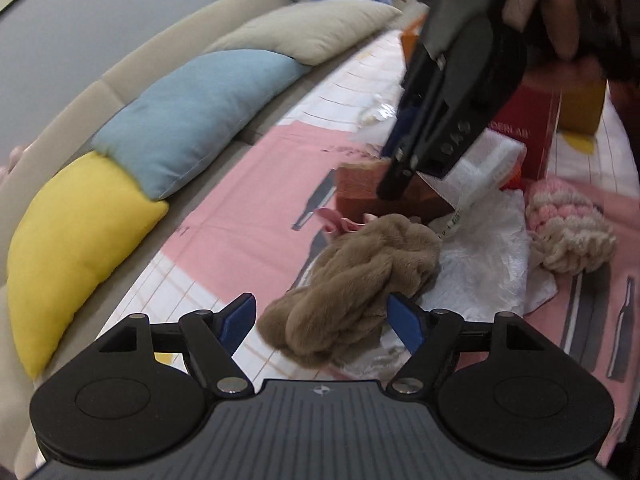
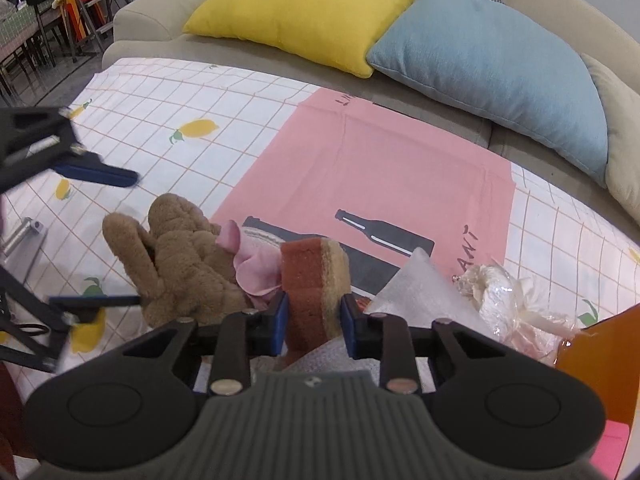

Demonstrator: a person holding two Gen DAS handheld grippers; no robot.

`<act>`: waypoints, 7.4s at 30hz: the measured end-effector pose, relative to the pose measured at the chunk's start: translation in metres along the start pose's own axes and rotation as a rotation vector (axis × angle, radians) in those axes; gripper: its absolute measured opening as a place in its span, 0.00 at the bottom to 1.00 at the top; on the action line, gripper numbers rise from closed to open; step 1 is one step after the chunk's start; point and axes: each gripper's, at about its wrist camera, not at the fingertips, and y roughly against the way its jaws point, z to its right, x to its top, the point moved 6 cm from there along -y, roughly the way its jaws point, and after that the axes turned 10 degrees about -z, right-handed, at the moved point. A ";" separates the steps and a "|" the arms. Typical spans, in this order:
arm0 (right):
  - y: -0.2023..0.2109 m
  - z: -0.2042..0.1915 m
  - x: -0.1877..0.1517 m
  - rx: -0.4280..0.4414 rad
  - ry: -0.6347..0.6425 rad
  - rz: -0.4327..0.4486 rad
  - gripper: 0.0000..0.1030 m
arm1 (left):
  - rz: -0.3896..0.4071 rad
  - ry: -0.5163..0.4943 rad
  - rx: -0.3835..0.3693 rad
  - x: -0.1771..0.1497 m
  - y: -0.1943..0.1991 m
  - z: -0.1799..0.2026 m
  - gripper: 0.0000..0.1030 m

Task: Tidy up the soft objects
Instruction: 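Grasp the brown plush with the left tool while the right tool grasps the brown block, then carry both held items over the white box and open both tools, then withdraw both tools from the box back toward the pile, then grasp the white cloth with the left tool while the right tool grasps the clear bag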

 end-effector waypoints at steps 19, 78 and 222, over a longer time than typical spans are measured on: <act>-0.006 0.006 -0.002 0.003 -0.025 -0.033 0.28 | -0.051 -0.025 0.041 0.018 -0.021 0.018 0.46; 0.220 0.158 -0.175 0.082 -0.532 0.326 0.28 | 0.010 1.108 -0.412 0.166 0.105 0.081 0.44; 0.032 0.031 -0.141 0.117 -0.378 0.015 0.00 | -0.185 0.538 0.080 0.047 0.027 0.107 0.73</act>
